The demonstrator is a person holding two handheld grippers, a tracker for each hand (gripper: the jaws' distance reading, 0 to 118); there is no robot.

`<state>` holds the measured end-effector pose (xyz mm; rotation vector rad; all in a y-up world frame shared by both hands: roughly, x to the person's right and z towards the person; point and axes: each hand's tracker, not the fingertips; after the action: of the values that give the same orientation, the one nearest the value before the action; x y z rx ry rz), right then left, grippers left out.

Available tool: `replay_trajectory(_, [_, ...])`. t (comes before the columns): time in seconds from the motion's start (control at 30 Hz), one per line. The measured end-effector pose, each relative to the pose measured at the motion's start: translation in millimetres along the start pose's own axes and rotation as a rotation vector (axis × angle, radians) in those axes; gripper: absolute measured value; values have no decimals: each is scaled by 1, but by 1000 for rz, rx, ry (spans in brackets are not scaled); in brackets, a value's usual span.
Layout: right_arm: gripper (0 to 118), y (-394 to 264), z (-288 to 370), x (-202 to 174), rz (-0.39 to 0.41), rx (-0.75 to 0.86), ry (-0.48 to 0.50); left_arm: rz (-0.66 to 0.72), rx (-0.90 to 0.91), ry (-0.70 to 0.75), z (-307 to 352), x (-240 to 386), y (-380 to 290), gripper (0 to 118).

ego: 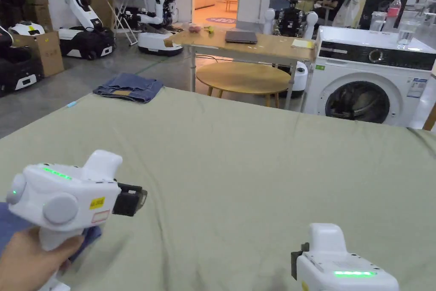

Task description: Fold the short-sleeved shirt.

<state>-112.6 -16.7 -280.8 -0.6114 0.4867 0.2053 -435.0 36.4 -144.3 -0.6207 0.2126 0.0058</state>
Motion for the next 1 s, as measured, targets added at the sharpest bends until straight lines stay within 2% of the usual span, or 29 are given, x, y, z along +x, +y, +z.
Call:
replay_trajectory(0.2, [0,1,20,36,-68,103,-57,35,164,-47,-23,96,-5,46])
replay_trajectory(0.27, [0,2,28,50,-96,149,-77,44,196,-42,-26,119,-7,35])
replay_trajectory(0.37, [0,3,37,65,-124,215,-112,53,231,-11,-29,143,-7,18])
replay_trajectory(0.5, [0,4,46,80,-141,275,-135,101,269,-32,-24,153,-7,2])
replay_trajectory(0.8, [0,1,55,88,-155,388,-156,86,411,56,-10,166,-3,0])
replay_trajectory(1.0, [0,0,55,87,-154,428,-151,123,447,115,-7,168,-3,0])
